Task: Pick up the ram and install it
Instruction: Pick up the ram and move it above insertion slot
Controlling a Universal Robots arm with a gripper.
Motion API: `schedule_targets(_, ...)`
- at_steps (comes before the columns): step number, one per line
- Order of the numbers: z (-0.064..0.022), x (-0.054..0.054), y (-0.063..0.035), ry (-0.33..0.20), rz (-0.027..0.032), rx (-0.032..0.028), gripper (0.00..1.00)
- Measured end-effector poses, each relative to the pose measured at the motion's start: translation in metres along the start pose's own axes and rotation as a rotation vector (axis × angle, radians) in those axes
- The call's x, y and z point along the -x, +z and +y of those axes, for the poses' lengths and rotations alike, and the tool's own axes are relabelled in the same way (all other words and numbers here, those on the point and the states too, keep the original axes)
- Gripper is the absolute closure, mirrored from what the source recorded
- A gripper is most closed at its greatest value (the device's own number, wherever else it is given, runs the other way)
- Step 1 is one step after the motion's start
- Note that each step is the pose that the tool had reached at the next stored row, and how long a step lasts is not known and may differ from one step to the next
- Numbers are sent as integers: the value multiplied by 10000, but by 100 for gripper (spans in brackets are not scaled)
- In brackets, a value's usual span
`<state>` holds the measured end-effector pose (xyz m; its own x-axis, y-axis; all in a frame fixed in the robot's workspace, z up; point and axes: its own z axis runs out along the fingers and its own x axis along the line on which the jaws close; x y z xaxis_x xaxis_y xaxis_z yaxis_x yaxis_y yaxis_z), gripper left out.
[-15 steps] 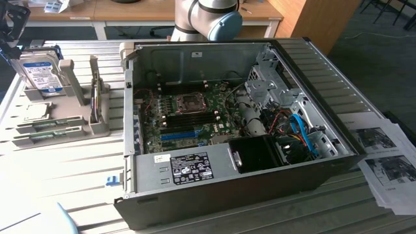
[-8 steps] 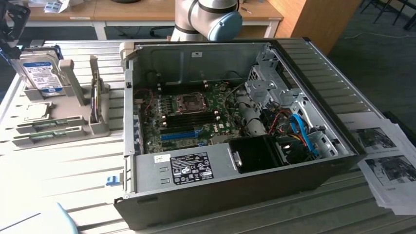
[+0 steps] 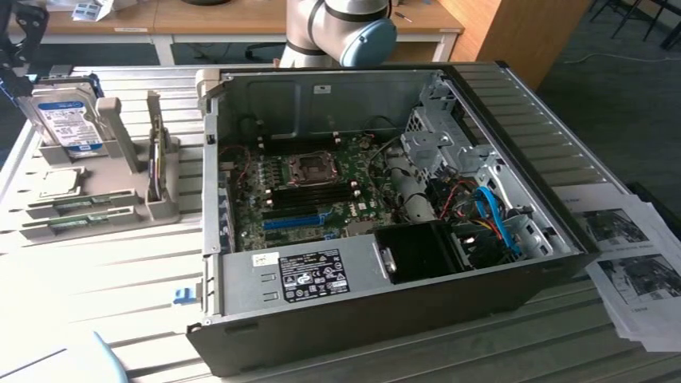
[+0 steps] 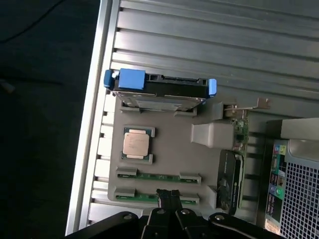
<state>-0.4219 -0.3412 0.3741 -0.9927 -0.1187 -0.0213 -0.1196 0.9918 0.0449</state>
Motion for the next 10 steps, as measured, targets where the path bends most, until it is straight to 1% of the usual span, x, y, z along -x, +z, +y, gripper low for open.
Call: schedule_targets(10,0,0,6,-1814,81,39,91)
